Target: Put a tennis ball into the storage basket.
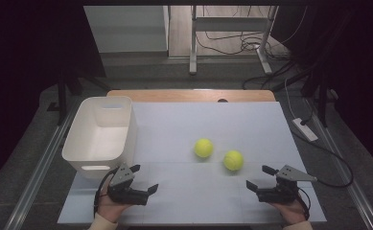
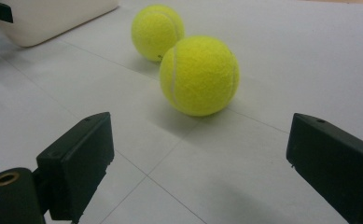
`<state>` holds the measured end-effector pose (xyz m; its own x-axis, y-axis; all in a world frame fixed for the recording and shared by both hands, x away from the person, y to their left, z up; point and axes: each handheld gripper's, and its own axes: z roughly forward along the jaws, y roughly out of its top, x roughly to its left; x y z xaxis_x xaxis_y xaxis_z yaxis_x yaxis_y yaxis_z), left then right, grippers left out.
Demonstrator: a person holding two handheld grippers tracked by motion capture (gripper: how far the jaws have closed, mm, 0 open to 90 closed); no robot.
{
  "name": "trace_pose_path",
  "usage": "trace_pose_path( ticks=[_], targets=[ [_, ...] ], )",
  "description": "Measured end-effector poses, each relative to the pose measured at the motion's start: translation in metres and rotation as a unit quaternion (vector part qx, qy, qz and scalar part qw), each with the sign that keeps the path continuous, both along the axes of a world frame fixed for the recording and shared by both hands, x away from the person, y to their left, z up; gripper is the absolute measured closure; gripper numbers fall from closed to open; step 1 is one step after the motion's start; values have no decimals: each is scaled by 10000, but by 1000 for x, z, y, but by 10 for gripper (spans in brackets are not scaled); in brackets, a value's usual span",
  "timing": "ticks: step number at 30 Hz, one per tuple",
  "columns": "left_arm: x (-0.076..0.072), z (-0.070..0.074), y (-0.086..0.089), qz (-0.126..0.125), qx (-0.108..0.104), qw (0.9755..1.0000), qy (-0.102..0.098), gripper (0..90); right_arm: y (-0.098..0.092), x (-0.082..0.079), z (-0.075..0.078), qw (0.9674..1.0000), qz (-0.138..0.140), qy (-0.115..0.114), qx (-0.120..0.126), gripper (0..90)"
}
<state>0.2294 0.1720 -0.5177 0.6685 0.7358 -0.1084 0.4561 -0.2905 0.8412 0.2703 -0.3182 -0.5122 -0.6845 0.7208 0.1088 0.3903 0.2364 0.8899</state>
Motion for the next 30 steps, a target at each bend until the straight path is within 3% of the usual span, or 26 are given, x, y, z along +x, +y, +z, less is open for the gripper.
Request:
trace_pose_path(
  ticks=[30],
  targets=[
    [13, 17, -26, -221, 181, 9996, -8, 40, 1, -1, 1, 10000, 12, -20, 52, 79]
  ],
)
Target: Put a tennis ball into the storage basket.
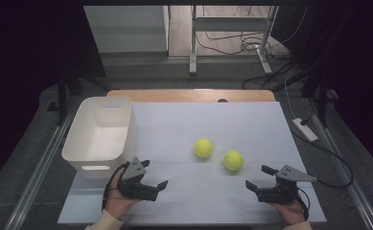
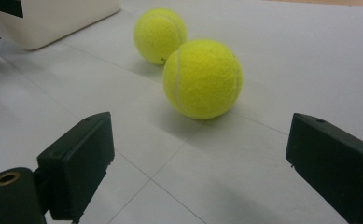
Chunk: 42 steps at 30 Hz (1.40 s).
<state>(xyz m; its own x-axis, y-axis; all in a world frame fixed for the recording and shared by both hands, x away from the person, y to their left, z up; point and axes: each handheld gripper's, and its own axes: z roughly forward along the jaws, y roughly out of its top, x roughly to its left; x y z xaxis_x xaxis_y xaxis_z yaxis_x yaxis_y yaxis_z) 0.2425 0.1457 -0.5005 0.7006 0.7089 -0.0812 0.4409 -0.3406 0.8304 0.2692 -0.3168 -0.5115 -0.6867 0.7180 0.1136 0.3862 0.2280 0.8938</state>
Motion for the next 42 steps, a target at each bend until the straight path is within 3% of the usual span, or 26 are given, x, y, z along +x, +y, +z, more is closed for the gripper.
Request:
trace_pose_path(
  ticks=[22, 42],
  targets=[
    [14, 8, -17, -78, 85, 9999, 35, 43, 0, 2, -1, 10000, 11, 4, -19, 80],
    [28, 15, -34, -223, 36, 9997, 5, 42, 0, 2, 0, 10000, 21, -24, -3, 81]
  ],
)
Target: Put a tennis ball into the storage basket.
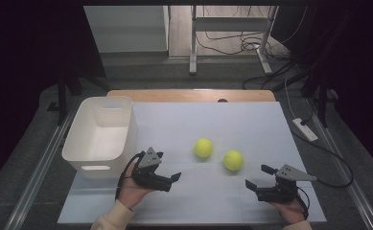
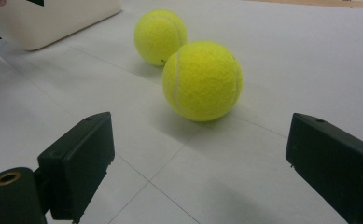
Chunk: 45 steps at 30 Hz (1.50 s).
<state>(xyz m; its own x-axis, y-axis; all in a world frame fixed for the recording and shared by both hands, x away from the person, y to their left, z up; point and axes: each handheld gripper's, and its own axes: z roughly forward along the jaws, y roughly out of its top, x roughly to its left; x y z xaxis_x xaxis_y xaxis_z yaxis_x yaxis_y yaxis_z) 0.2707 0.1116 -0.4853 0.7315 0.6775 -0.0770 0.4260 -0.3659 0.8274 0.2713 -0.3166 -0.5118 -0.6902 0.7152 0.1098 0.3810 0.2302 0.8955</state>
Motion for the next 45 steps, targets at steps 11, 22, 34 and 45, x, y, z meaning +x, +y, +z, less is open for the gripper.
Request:
trace_pose_path(
  ticks=[11, 22, 34, 45],
  targets=[
    [6, 2, -4, -10, -2, 10000, -3, 42, 0, 0, 0, 10000, 16, -10, -5, 81],
    [14, 2, -10, -52, -3, 10000, 29, 41, 0, 0, 0, 10000, 23, -18, -13, 81],
    [24, 5, -19, -150, 35, 9999, 34, 40, 0, 0, 0, 10000, 8, -11, 21, 81],
    [33, 8, -26, -197, 34, 9998, 46, 40, -2, 1, 0, 10000, 6, -17, 45, 81]
  ],
)
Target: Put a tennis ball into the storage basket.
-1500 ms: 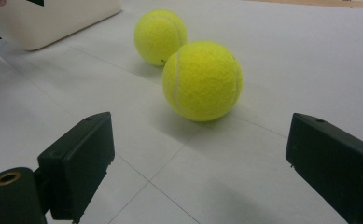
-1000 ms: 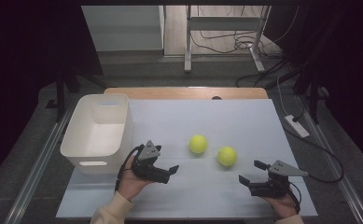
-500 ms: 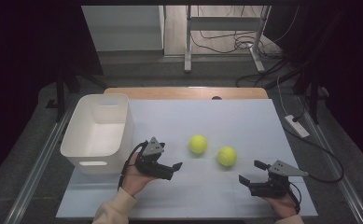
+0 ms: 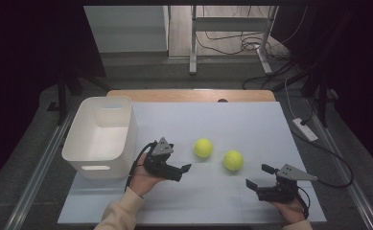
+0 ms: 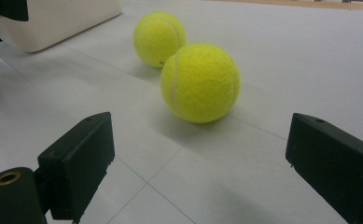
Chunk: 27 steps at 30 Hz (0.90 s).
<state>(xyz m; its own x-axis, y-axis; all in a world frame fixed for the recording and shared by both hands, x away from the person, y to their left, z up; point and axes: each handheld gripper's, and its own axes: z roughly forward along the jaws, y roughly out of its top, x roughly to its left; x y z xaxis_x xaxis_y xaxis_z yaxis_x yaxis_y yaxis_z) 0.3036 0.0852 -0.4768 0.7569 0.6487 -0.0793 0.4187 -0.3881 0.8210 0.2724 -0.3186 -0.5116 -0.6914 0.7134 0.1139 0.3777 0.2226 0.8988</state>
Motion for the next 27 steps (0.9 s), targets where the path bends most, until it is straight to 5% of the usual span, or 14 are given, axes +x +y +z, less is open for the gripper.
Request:
trace_pose_path(
  ticks=[14, 27],
  targets=[
    [14, 1, -8, -58, -146, 9998, 135, 40, 0, -1, 1, 10000, -23, -14, -4, 81],
    [27, 4, -21, -140, 21, 9998, 108, 40, -1, -1, 1, 10000, -29, -19, -1, 82]
  ],
)
